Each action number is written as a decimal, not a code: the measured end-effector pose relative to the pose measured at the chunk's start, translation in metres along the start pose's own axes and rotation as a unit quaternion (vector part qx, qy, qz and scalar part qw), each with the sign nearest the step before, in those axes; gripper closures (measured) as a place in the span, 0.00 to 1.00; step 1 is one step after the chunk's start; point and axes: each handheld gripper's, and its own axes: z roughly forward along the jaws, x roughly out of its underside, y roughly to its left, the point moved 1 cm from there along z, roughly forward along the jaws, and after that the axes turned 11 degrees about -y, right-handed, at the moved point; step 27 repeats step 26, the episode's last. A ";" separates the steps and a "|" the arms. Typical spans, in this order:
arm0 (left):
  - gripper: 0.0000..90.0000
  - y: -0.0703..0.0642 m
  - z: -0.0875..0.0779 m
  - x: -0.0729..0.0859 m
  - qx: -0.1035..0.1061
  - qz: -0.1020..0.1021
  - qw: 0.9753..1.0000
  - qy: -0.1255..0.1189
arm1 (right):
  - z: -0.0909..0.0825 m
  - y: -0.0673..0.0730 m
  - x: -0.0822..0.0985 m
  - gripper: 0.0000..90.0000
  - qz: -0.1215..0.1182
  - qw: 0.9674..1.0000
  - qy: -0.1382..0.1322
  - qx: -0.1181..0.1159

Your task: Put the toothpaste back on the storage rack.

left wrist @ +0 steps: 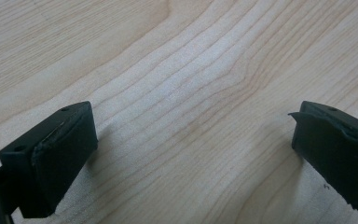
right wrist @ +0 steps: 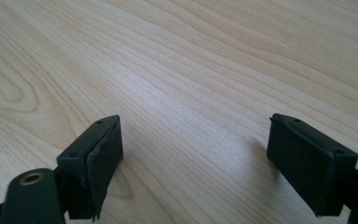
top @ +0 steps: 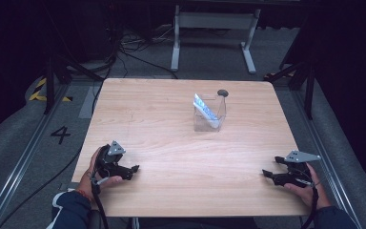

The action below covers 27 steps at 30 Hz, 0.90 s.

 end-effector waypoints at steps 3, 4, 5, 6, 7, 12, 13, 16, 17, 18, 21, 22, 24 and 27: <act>0.00 0.000 0.000 0.000 0.000 -0.001 1.000 0.000 | 0.000 -0.001 0.000 0.21 -0.001 1.000 0.000 -0.004; 0.00 0.000 0.000 0.000 0.001 -0.001 1.000 0.000 | 0.001 -0.001 0.000 0.21 -0.001 1.000 0.000 -0.004; 0.00 0.000 0.000 0.000 0.001 -0.001 1.000 0.000 | 0.001 -0.001 -0.001 0.21 -0.001 1.000 -0.001 -0.003; 0.00 0.000 0.000 0.000 0.001 0.000 1.000 0.000 | 0.001 -0.001 -0.001 0.20 -0.001 1.000 -0.002 -0.003; 0.00 0.000 0.000 0.000 0.001 0.000 1.000 0.000 | 0.001 -0.002 -0.001 0.20 -0.002 1.000 0.000 -0.004; 0.00 0.000 0.000 -0.001 -0.004 -0.001 1.000 0.002 | 0.002 -0.002 -0.001 0.20 -0.002 1.000 0.001 -0.005; 0.00 0.000 0.000 -0.001 -0.004 -0.002 1.000 0.003 | 0.002 -0.002 -0.001 0.20 -0.002 1.000 0.001 -0.005; 0.00 0.000 0.000 -0.001 -0.004 -0.003 1.000 0.003 | 0.002 -0.002 -0.001 0.20 -0.002 1.000 0.001 -0.004; 0.00 0.000 0.000 -0.001 -0.004 -0.002 1.000 0.003 | 0.002 -0.002 -0.001 0.20 -0.002 1.000 0.001 -0.004; 0.00 0.000 0.000 -0.001 -0.005 0.001 1.000 0.001 | 0.002 -0.003 -0.001 0.19 -0.002 1.000 0.001 -0.004; 0.00 0.000 0.000 -0.001 -0.004 -0.003 1.000 0.002 | 0.002 -0.003 -0.001 0.19 0.000 1.000 0.000 -0.001; 0.00 0.000 0.000 -0.001 -0.004 -0.003 1.000 0.002 | 0.002 -0.003 -0.001 0.19 0.000 1.000 0.000 -0.001; 0.00 0.000 0.000 -0.001 -0.004 -0.002 1.000 0.003 | 0.002 -0.003 -0.001 0.19 0.001 1.000 0.001 0.000; 0.00 -0.001 0.000 -0.001 -0.005 -0.003 1.000 0.001 | 0.002 -0.003 -0.001 0.19 0.001 1.000 0.001 0.000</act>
